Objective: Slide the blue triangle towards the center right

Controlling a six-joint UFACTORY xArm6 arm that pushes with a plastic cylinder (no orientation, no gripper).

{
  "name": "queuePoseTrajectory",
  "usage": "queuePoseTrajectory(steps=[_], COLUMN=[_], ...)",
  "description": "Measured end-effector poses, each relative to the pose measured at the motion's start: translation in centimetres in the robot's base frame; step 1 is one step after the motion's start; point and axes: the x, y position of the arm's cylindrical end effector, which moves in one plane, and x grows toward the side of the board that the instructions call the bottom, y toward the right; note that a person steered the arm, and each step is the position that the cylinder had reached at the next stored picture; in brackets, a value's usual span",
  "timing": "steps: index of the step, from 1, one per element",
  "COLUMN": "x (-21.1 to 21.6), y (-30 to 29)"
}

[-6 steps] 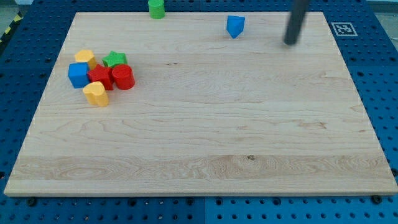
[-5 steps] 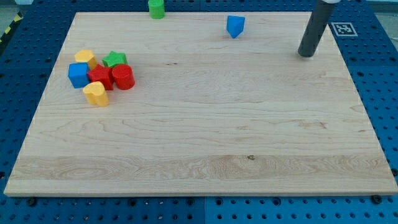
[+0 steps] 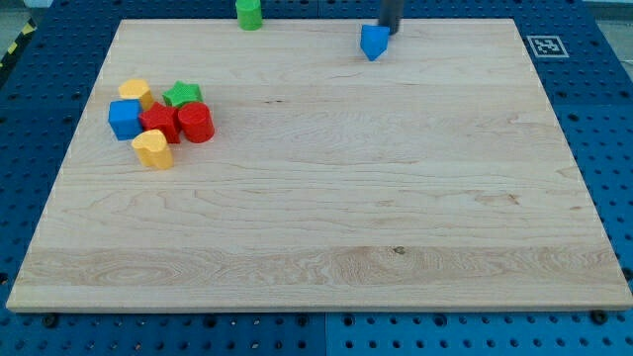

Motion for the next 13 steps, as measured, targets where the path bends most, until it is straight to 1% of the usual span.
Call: queuePoseTrajectory(steps=[1, 2, 3, 4, 5, 6, 7, 8, 9, 10, 12, 13], x=[7.5, 14.8, 12.2, 8.4, 7.2, 11.0, 13.7, 13.7, 13.6, 11.7, 14.8, 12.7], y=[-0.1, 2.7, 2.5, -0.1, -4.9, -7.4, -0.3, 4.7, 0.7, 1.2, 9.5, 5.6])
